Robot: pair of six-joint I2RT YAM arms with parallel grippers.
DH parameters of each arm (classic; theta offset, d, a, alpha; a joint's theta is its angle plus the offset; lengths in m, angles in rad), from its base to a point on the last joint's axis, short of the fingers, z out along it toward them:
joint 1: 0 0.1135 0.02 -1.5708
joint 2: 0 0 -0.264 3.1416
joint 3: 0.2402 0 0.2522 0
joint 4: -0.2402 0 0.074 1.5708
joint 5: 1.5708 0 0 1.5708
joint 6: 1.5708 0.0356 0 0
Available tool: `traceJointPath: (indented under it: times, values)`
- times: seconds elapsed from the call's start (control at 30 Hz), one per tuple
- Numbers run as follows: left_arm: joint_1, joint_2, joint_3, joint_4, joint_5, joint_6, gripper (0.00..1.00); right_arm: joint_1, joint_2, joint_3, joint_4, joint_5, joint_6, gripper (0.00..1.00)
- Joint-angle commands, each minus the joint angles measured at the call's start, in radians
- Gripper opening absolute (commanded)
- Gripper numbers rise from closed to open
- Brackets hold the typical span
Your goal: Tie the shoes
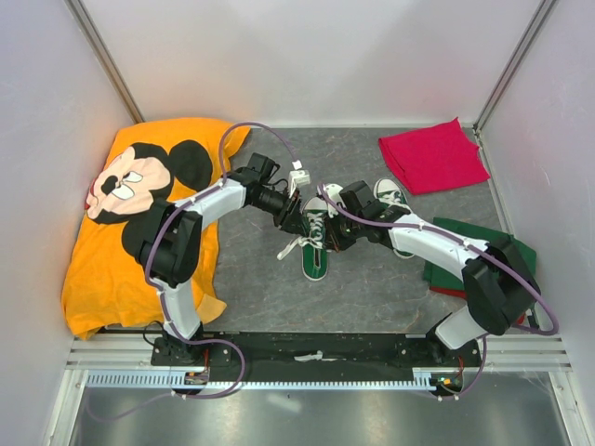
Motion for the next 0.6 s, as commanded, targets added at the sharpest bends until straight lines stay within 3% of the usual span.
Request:
traceJointPath:
  times: [0.0, 0.27, 0.57]
  values:
    - [-0.018, -0.021, -0.003, 0.015, -0.043, 0.065, 0.4, -0.001, -0.035, -0.005, 0.002, 0.003, -0.007, 0.0]
    - [-0.034, 0.02, 0.003, -0.009, -0.064, 0.103, 0.45, -0.004, -0.031, -0.007, -0.007, 0.009, -0.012, 0.0]
    - [-0.038, 0.043, 0.009, -0.009, -0.066, 0.102, 0.41, -0.02, -0.048, -0.022, -0.018, 0.008, -0.019, 0.0]
